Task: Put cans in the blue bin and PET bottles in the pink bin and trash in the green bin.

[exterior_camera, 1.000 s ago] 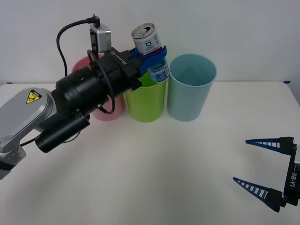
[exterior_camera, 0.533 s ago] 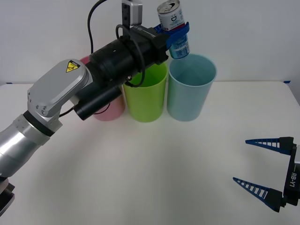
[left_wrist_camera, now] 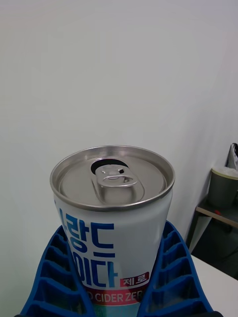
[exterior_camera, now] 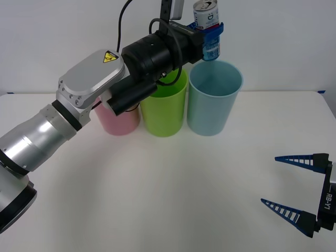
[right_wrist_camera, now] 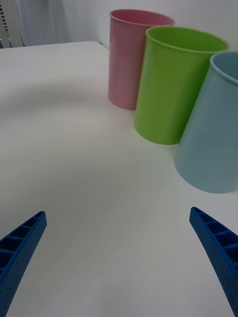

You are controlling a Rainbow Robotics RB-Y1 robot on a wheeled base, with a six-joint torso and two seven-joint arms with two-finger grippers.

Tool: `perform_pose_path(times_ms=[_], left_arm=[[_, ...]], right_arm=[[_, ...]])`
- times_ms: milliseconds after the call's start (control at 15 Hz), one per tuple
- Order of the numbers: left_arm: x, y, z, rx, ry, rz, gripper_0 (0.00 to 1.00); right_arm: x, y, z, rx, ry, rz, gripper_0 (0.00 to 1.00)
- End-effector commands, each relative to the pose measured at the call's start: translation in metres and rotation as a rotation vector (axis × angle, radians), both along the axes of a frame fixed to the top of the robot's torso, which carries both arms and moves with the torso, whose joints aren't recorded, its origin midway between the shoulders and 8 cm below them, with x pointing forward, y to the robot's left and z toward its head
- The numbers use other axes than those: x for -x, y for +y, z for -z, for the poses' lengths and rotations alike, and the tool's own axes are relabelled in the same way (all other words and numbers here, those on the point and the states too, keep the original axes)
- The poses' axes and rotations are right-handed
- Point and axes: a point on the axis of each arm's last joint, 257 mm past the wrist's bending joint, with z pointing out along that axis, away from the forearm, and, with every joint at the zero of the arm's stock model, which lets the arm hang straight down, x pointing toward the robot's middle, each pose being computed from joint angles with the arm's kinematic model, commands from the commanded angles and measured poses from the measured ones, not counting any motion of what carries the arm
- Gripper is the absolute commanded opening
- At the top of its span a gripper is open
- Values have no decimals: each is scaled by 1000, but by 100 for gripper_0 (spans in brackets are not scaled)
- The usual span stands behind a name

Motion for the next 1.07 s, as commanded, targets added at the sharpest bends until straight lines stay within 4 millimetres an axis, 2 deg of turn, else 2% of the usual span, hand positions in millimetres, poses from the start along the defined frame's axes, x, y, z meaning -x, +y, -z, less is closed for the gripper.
perform_pose_path(times_ms=[67, 400, 1067], left_arm=[[-8, -15, 14, -48, 24, -1, 0], [-10, -33, 37, -103, 64, 0, 0], [-32, -31, 65, -186, 75, -59, 0]], right_arm=[[0, 0, 0, 0, 0, 0, 100], [0, 0, 0, 0, 0, 0, 100], [0, 0, 0, 0, 0, 0, 100]])
